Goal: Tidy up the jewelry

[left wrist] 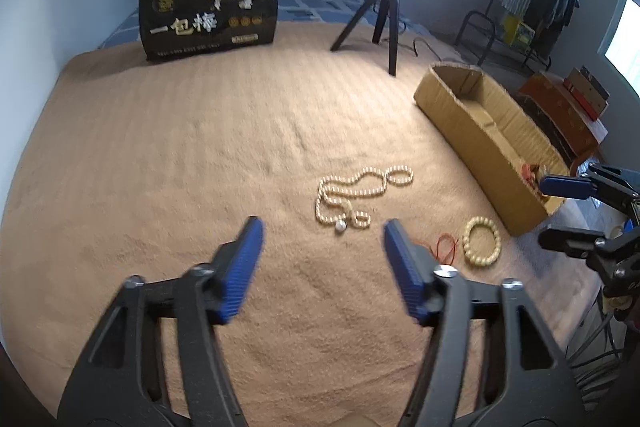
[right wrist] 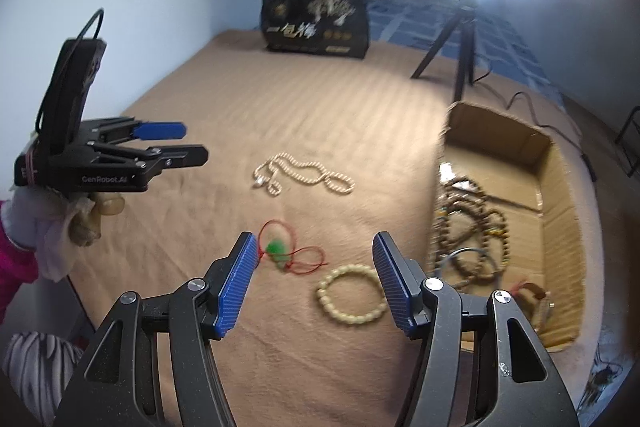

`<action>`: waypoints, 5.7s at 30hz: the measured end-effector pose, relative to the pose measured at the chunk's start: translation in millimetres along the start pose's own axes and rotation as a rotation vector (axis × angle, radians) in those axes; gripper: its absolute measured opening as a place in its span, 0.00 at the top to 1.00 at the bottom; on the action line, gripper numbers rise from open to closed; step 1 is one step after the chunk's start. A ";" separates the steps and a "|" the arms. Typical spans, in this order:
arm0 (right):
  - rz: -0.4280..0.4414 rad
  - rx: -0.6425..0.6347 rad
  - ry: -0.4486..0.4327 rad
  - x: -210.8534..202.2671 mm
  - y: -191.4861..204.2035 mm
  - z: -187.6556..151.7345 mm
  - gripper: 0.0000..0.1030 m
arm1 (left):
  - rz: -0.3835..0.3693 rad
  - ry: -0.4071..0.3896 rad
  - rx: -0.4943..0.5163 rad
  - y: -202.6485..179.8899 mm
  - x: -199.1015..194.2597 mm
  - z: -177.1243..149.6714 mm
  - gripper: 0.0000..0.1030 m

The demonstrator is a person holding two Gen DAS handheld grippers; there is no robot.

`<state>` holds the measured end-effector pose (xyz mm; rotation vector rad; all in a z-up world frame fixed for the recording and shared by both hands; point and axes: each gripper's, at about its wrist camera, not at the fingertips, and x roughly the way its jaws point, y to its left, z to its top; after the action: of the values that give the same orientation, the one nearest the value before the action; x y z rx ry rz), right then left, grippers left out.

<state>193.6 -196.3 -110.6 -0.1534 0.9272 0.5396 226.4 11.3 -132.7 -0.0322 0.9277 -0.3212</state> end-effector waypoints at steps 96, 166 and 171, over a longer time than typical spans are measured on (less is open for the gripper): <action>0.010 -0.055 -0.039 -15.2 5.1 5.6 0.88 | -0.070 -0.075 0.107 -53.2 -12.5 5.1 0.91; -0.278 0.255 -0.082 -21.2 -194.5 17.2 0.60 | -0.252 -0.021 0.268 -215.9 80.3 78.8 0.85; -0.290 0.265 -0.075 -22.9 -194.2 16.5 0.57 | -0.247 -0.039 0.245 -209.9 74.9 76.9 0.48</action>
<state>292.5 -365.7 -102.2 -0.0266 0.8760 0.1505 274.6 -218.4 -110.3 0.0724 0.8417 -0.6594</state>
